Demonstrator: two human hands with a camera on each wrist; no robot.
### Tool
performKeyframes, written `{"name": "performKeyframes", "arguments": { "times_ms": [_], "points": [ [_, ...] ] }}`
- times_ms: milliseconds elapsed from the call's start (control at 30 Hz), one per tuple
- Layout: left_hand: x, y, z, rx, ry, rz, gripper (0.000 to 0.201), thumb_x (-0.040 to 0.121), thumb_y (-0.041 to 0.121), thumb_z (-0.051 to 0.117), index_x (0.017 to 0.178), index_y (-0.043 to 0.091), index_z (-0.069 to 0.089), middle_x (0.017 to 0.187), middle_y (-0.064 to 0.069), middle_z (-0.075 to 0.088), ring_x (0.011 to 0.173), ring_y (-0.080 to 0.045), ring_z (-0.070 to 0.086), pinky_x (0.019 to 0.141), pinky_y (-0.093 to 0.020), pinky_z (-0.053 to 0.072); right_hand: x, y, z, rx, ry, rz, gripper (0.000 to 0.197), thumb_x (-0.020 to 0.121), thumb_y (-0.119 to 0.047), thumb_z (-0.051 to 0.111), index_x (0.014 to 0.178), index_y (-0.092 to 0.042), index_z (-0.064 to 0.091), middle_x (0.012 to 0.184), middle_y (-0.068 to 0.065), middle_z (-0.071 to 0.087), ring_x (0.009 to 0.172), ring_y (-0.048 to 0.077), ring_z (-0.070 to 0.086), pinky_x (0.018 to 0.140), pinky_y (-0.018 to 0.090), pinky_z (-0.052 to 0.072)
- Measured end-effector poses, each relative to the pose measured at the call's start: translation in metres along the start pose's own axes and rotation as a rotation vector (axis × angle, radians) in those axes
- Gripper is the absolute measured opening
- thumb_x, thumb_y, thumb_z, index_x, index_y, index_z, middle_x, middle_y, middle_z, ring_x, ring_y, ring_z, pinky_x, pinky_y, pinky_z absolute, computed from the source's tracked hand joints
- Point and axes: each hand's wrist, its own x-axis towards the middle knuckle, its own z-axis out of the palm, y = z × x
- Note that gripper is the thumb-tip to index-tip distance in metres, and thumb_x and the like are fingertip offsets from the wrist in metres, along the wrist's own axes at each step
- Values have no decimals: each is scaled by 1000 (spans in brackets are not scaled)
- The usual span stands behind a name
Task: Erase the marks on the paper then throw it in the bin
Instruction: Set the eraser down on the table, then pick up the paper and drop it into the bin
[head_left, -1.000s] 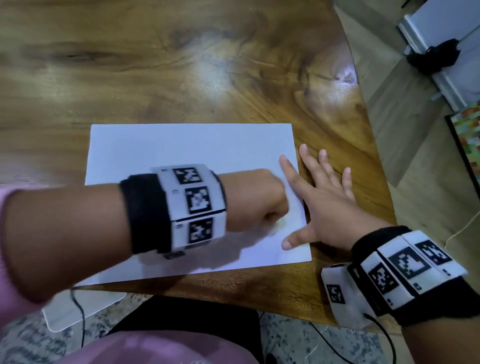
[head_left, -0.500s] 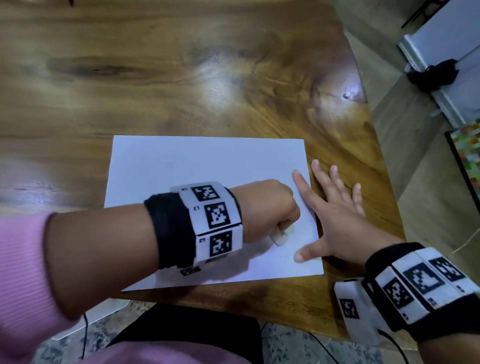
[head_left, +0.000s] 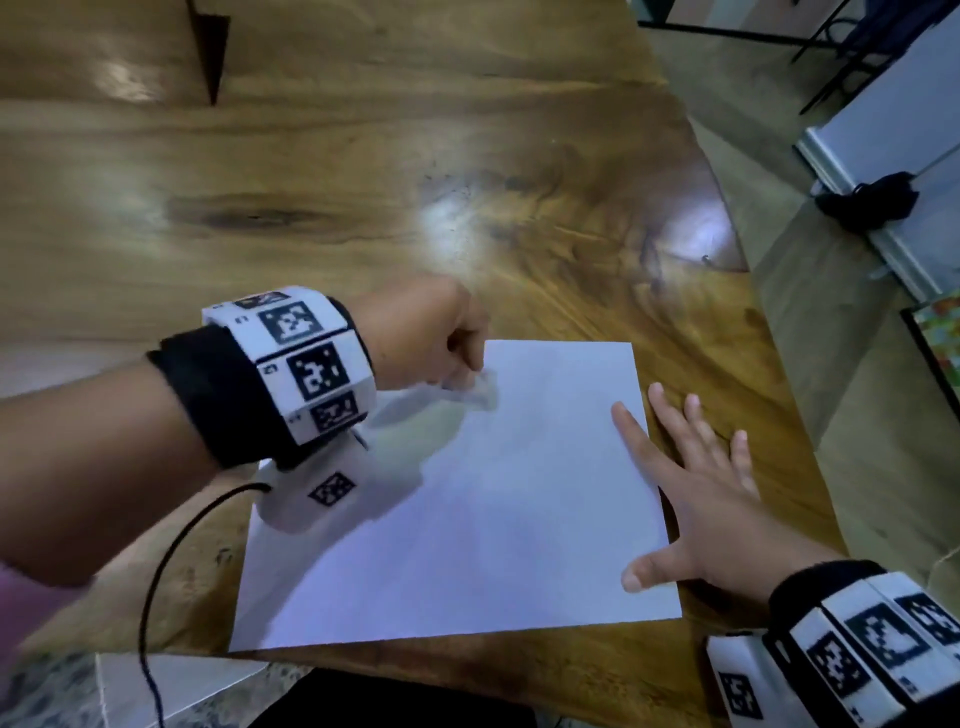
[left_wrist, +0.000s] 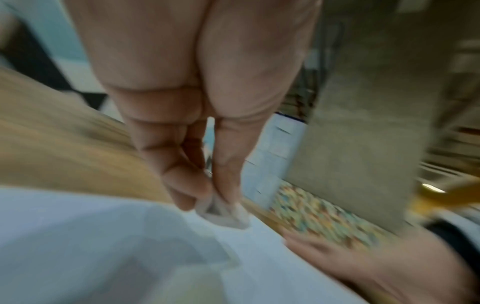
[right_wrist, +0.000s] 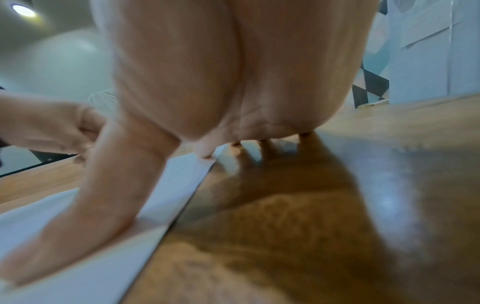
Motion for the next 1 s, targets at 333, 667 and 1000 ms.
{"name": "performKeyframes", "arguments": {
  "times_ms": [333, 667, 1000],
  "points": [
    [50, -24, -37, -101, 287, -260, 2, 76, 11, 68, 78, 11, 69, 63, 5, 56, 68, -13, 52, 51, -17, 38, 1, -1, 1, -41, 2, 31, 138, 51, -67, 73, 113, -53, -50, 124, -15, -62, 114, 16, -57, 107, 49, -24],
    [22, -35, -40, -20, 361, -313, 9, 80, 16, 62, 87, 16, 69, 84, -5, 63, 80, -20, 52, 68, -28, 42, -2, -1, -1, 15, 121, -16, 128, 55, -70, 67, 121, -52, -41, 133, -14, -54, 130, 15, -43, 113, 46, -14],
    [-121, -50, 36, 100, 215, -617, 75, 53, 47, 79, 115, 15, 51, 108, -14, 51, 95, -33, 46, 85, -41, 41, 31, -23, -21, 377, 521, 222, 98, 64, -42, 81, 139, -4, 31, 135, 11, 30, 127, 26, 24, 105, 32, 24]
  ]
}}
